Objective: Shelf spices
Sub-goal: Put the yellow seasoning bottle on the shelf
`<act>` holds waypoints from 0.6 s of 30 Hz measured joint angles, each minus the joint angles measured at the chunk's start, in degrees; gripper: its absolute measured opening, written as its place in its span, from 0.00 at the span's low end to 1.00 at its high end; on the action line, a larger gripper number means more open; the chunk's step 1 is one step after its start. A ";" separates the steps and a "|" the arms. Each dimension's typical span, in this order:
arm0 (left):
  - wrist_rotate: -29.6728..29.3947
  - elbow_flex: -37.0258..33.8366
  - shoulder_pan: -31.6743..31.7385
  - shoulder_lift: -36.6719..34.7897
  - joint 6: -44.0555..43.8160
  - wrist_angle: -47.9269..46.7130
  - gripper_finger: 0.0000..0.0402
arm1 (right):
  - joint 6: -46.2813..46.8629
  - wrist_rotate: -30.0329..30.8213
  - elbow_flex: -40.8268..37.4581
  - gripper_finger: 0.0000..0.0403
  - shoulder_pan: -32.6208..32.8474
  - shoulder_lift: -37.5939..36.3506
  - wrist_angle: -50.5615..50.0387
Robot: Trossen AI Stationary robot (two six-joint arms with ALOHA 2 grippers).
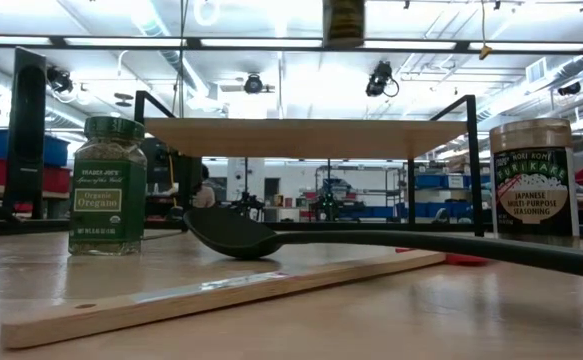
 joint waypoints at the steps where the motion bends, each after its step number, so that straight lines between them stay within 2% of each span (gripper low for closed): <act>1: 0.63 0.36 1.50 -0.88 0.46 -0.16 0.54 | -0.09 0.02 0.00 0.72 0.12 0.00 -0.10; 5: 7.67 0.55 8.69 -3.27 0.66 -1.35 0.54 | -0.07 -0.09 -0.02 0.72 0.73 0.00 -0.19; 10: 18.01 0.32 17.15 -2.56 0.28 -4.23 0.54 | -0.50 -0.09 -0.02 0.72 1.59 0.00 -0.18; 18: 24.73 -1.76 25.89 0.67 2.20 -6.69 0.54 | -2.54 -0.02 -0.02 0.72 2.66 0.02 0.22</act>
